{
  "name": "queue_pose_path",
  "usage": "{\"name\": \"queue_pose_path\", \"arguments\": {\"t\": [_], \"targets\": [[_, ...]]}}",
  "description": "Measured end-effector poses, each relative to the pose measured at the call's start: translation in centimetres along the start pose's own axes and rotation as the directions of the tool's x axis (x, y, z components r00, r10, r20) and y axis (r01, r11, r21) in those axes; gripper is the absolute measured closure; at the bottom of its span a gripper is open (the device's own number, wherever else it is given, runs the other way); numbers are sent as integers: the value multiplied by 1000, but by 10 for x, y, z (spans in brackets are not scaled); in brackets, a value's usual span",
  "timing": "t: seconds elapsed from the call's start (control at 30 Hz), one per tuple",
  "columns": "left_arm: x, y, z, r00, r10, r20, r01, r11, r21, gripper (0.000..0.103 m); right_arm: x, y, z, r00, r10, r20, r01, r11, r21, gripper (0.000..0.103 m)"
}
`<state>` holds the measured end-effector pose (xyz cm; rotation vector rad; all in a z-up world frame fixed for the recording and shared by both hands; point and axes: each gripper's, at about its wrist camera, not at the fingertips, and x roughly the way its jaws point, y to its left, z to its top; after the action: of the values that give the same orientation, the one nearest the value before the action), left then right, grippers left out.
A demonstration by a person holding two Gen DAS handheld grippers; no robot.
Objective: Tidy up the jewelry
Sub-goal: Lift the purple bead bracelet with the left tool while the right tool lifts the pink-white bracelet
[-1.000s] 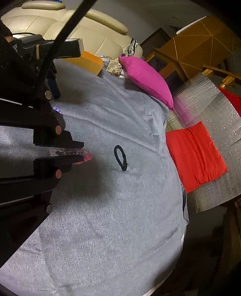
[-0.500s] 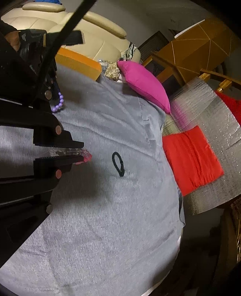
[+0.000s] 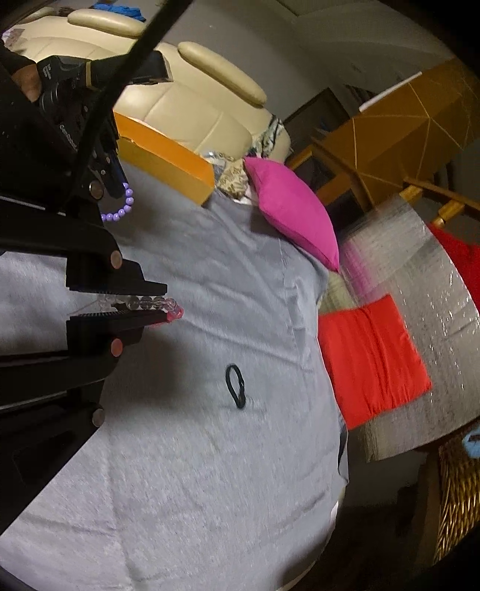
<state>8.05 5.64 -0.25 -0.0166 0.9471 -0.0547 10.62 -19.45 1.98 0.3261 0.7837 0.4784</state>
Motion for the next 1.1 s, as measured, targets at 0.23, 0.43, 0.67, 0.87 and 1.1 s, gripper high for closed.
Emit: {"name": "queue_pose_path", "arguments": {"t": [0.23, 0.43, 0.67, 0.87, 1.1], "targets": [[-20, 28, -24, 999, 52, 5, -51, 997, -52, 94, 2, 45, -17, 999, 34, -30, -36, 998, -56, 95], [-34, 56, -36, 995, 96, 16, -94, 990, -101, 94, 14, 83, -27, 996, 61, -65, -67, 992, -107, 95], [-49, 87, -43, 991, 127, 30, -121, 981, -153, 94, 34, 127, -36, 990, 91, -107, -108, 981, -162, 95], [-58, 114, -46, 987, 153, 39, -143, 971, -192, 94, 49, 156, -37, 985, 111, -131, -136, 970, -200, 95], [-68, 139, -45, 982, 179, 54, -162, 959, -232, 94, 66, 187, -33, 979, 130, -154, -164, 958, -237, 95]]}}
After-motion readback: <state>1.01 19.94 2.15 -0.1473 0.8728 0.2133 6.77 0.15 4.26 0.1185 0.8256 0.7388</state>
